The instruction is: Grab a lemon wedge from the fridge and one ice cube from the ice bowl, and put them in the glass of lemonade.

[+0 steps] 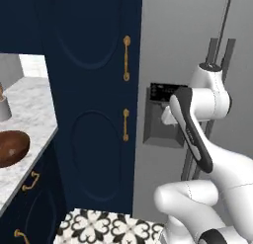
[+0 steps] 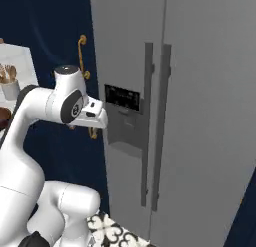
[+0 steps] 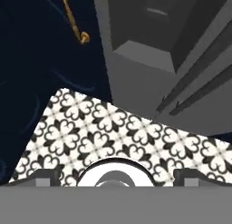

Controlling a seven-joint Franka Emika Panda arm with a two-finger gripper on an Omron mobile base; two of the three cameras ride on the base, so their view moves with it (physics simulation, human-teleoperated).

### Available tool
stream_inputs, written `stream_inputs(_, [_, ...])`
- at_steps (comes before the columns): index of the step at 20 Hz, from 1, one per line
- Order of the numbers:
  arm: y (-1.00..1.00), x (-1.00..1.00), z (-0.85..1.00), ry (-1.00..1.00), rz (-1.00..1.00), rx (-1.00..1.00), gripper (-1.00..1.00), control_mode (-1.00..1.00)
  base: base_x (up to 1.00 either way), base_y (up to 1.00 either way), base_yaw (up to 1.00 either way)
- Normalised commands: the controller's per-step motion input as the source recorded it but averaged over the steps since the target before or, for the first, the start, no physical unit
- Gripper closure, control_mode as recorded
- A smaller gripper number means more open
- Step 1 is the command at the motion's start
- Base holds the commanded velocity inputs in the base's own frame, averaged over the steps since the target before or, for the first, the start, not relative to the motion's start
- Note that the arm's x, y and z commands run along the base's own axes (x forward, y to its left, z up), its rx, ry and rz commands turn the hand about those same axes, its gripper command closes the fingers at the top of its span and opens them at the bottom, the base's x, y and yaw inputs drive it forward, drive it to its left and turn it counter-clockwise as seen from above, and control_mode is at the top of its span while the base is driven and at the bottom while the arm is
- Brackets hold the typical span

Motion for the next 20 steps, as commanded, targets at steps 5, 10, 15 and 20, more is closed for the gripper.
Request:
stream_inputs(5, [0.00, 0.00, 0.00, 0.00, 0.00, 0.00, -1.00, 1.00, 0.01, 0.38, 0.95])
stream_inputs(10, [0.00, 0.00, 0.00, 0.00, 0.00, 0.00, -1.00, 1.00, 0.14, 0.34, 0.90])
stream_inputs(15, [0.00, 0.00, 0.00, 0.00, 0.00, 0.00, -1.00, 1.00, 0.81, -0.08, 0.59])
stream_inputs(20, [0.00, 0.00, 0.00, 0.00, 0.00, 0.00, -1.00, 1.00, 0.98, -0.18, 0.11])
